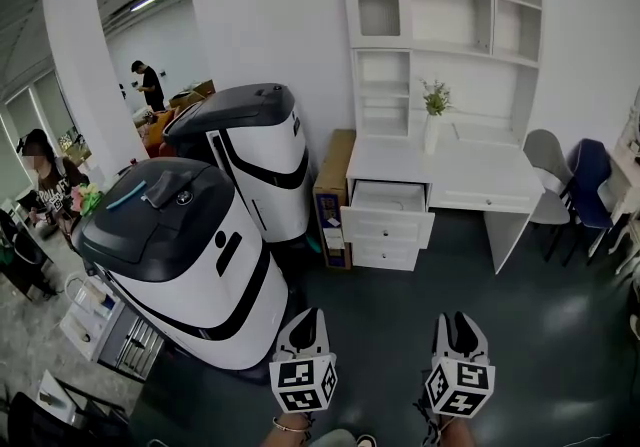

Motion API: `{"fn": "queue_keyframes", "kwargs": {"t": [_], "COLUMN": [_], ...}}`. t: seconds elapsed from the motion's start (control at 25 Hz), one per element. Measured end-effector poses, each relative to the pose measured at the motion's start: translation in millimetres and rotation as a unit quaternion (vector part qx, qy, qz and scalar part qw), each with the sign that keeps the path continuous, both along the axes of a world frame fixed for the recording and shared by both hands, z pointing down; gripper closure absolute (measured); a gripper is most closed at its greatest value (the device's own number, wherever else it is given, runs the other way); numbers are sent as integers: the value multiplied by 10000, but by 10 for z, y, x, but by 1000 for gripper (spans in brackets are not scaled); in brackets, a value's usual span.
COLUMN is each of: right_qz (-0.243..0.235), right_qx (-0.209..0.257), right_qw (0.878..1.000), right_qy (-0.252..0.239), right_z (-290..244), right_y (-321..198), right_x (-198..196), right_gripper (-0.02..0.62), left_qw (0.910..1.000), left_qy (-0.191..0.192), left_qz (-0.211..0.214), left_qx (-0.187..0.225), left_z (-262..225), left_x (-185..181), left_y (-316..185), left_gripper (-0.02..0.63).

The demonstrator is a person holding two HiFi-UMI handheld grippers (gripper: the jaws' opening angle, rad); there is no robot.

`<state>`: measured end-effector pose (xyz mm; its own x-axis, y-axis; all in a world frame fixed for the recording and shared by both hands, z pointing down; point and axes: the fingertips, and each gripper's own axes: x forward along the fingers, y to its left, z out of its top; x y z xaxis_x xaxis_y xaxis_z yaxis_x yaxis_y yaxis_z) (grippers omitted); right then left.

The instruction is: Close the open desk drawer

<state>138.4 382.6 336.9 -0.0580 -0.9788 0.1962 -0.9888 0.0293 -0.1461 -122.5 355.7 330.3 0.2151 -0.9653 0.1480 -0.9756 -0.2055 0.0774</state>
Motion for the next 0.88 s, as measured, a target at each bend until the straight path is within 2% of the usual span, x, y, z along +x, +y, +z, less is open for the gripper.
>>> {"fn": "queue_keyframes", "kwargs": {"t": [0.36, 0.88], "right_qz": [70, 107], "right_qx": [-150, -260], "right_qw": [9998, 9996], "right_qy": [-111, -97], "right_z": [193, 168], "right_y": [-421, -1642], "right_x": [130, -9], "right_gripper": [477, 477], "left_qw": [9997, 9992], "left_qy": [-124, -78], "left_qz": [147, 386], "left_qx": [-129, -105], "left_z": [117, 55], "left_x": [166, 173], "left_y": [-407, -1756], "left_gripper": [588, 588]}}
